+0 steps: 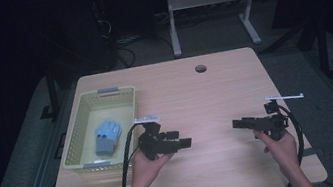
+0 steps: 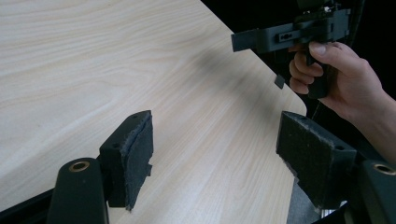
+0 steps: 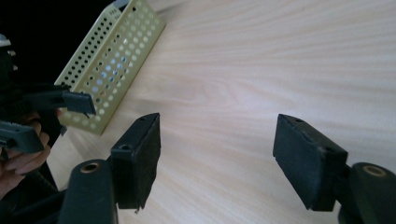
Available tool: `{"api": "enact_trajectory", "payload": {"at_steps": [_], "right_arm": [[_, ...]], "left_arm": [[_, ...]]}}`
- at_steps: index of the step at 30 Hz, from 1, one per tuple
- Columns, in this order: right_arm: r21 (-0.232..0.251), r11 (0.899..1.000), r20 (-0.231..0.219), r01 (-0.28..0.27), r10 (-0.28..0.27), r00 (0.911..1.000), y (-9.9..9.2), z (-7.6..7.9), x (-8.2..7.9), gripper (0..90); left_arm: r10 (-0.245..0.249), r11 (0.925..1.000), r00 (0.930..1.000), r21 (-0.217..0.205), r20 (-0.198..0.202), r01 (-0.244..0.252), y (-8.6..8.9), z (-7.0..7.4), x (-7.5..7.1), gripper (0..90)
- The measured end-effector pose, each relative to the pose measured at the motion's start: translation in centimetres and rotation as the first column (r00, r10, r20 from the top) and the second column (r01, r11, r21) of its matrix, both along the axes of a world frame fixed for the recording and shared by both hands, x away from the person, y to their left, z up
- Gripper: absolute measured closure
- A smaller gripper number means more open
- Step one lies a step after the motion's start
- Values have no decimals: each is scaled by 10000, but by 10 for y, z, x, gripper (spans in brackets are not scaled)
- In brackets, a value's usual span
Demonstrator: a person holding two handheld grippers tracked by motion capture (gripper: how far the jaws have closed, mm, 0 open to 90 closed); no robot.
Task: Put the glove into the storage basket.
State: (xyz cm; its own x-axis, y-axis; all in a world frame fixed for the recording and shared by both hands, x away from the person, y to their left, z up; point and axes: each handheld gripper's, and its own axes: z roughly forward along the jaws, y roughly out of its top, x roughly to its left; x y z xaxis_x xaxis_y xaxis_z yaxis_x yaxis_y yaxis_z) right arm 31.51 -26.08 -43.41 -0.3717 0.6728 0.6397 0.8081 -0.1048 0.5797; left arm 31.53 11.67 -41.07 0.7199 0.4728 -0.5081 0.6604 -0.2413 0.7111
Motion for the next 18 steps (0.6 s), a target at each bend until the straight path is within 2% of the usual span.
{"api": "enact_trajectory", "payload": {"at_steps": [2,9,18], "right_arm": [[-119,9999,-54,-63,62,10000,0,-2,-2,315],[62,9999,-112,-96,97,9999,-2,-8,-9,300],[199,9993,62,-306,305,9995,1,-9,-20,293]], "left_arm": [[-13,10000,10000,21,8,13,0,-2,-3,271],[-187,9997,9998,152,14,187,-2,-11,-12,258],[-416,9991,9990,104,135,415,-5,-19,-25,254]]}}
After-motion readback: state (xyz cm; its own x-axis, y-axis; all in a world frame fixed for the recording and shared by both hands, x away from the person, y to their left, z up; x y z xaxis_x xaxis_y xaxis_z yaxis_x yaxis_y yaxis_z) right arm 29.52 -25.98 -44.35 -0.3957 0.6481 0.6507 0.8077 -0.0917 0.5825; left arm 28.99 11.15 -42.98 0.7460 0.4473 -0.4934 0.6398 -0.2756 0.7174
